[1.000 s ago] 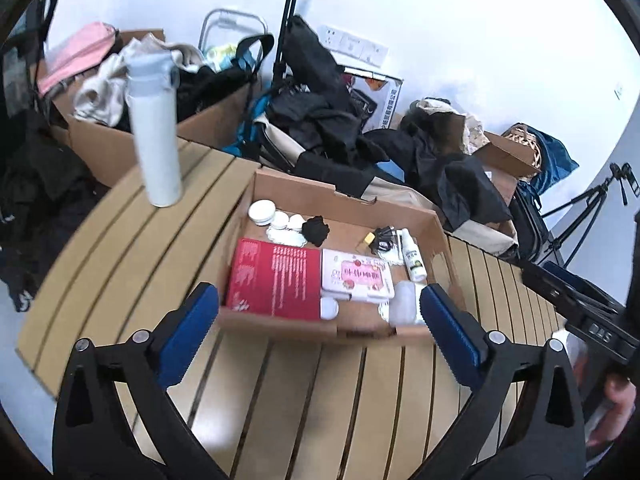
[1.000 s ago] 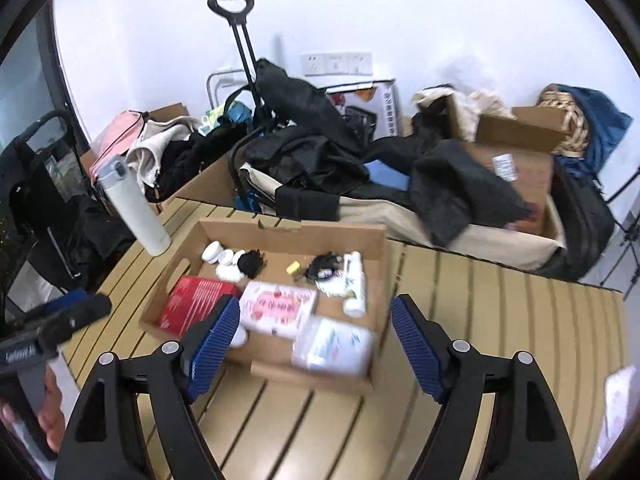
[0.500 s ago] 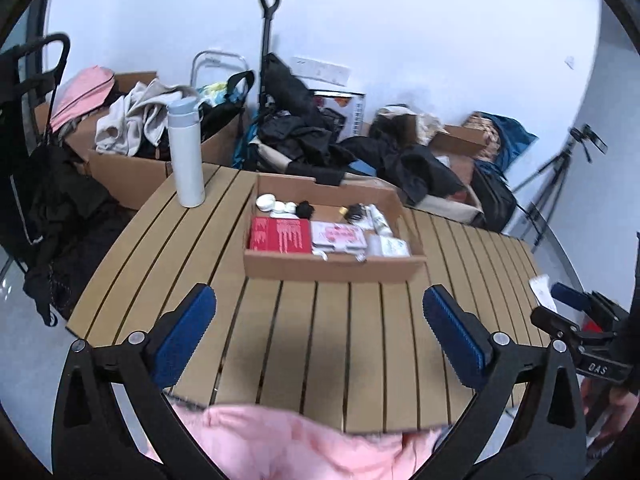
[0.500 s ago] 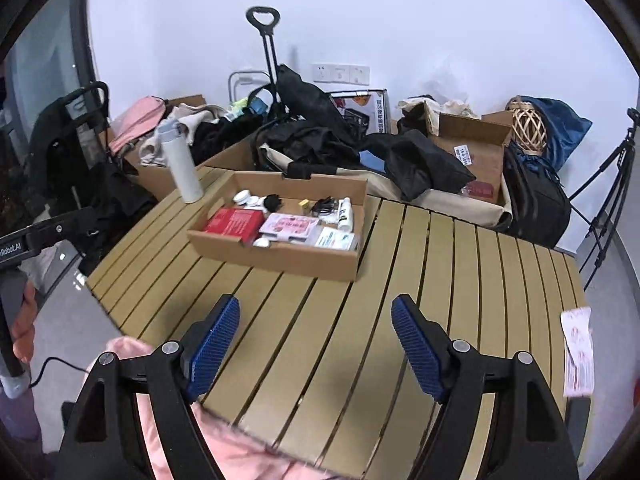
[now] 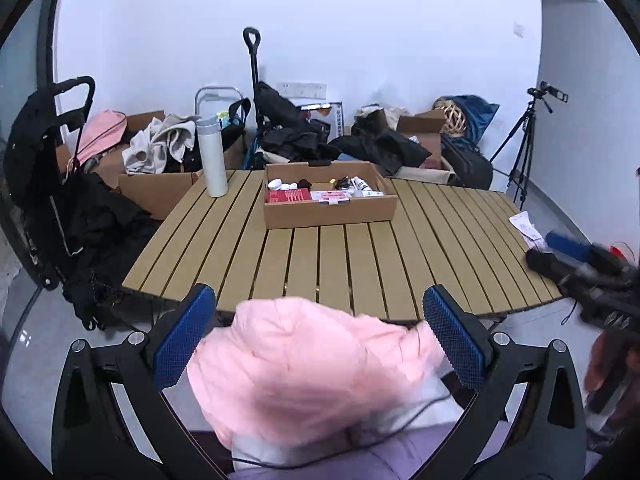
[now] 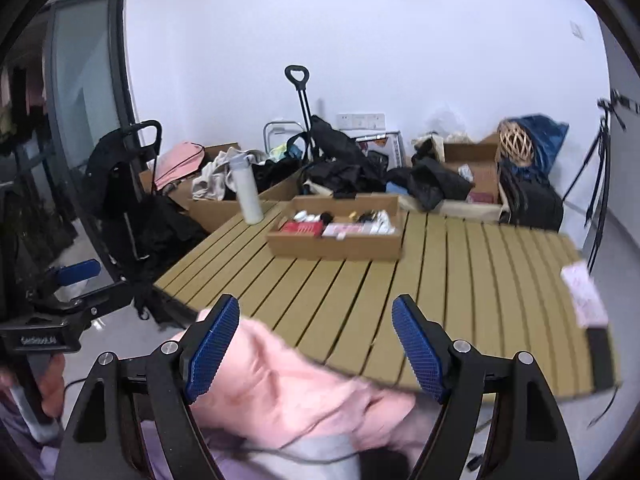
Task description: Organize objects
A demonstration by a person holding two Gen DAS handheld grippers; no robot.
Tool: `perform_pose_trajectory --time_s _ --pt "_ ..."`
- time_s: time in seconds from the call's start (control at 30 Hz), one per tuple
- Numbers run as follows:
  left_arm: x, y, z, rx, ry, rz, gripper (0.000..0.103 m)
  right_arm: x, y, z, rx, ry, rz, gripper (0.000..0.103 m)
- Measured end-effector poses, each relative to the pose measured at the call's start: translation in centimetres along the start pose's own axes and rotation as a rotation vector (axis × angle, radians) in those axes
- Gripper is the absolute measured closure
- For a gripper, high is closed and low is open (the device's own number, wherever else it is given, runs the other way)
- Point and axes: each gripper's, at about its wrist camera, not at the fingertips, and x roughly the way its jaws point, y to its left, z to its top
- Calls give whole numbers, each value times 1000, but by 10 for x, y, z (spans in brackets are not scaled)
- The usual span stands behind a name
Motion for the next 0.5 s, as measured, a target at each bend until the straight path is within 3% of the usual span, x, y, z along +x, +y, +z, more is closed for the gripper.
perform_pose_trajectory --time_s 0.17,0.5 --pt "-8 -8 -12 36 -6 -9 0 4 19 -30 -62 68 -70 21" --pt "-9 -8 -15 20 -3 -5 0 2 21 -28 -50 45 -87 21"
